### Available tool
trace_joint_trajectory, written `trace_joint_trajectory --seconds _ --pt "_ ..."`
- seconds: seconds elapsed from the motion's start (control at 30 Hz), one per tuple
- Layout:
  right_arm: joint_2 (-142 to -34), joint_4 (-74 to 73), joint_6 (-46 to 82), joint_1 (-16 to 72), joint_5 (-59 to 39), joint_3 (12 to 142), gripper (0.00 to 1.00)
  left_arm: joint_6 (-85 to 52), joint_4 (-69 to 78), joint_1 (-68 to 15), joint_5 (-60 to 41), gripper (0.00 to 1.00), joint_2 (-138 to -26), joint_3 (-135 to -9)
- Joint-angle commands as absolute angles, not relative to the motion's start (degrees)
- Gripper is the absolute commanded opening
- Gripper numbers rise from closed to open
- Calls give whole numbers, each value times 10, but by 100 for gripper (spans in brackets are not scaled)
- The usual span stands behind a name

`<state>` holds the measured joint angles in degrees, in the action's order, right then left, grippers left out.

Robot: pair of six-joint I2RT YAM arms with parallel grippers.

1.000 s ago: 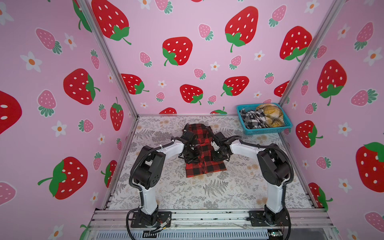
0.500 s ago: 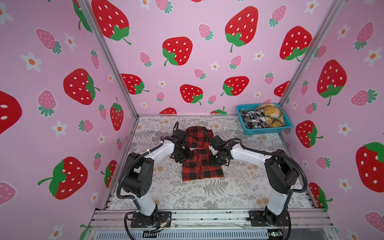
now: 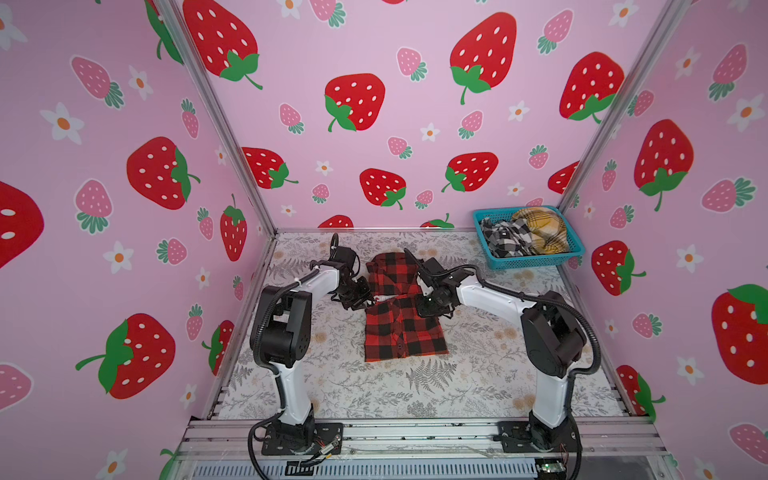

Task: Fold and stack the long sleeve shirts

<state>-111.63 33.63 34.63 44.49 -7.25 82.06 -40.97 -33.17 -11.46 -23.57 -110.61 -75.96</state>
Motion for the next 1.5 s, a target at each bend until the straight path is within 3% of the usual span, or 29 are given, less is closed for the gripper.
trace_joint_trajectory --seconds 0.0,0.13,0.43,0.6,0.87,1.07,1.1,1.2,1.27,1.47 --pt "-1139 347 340 437 -67 840 23 -413 -346 -114 -230 45 -1091 -753" --pt "-1167 344 340 431 -75 846 21 -425 -319 -114 -242 44 -1083 -724" --pt "-1174 335 349 432 -87 845 20 -431 -320 -118 -268 25 -1119 -741" --pt "-1170 343 349 431 -88 855 20 -433 -310 -120 -284 0 -1111 -752" --pt "-1141 367 349 432 -72 882 20 -442 -230 -112 -220 0 -1022 -717" --pt "-1122 386 352 447 -65 923 21 -456 -178 -115 -256 0 -1023 -698" --pt "-1121 389 351 451 -68 931 21 -459 -184 -115 -262 3 -1029 -701" --pt "-1125 395 346 465 -79 953 22 -470 -199 -113 -241 36 -1018 -689" --pt "-1127 382 344 473 -96 955 24 -473 -219 -113 -205 47 -995 -684" --pt "-1157 355 349 489 -142 964 24 -475 -270 -122 -145 46 -933 -689"
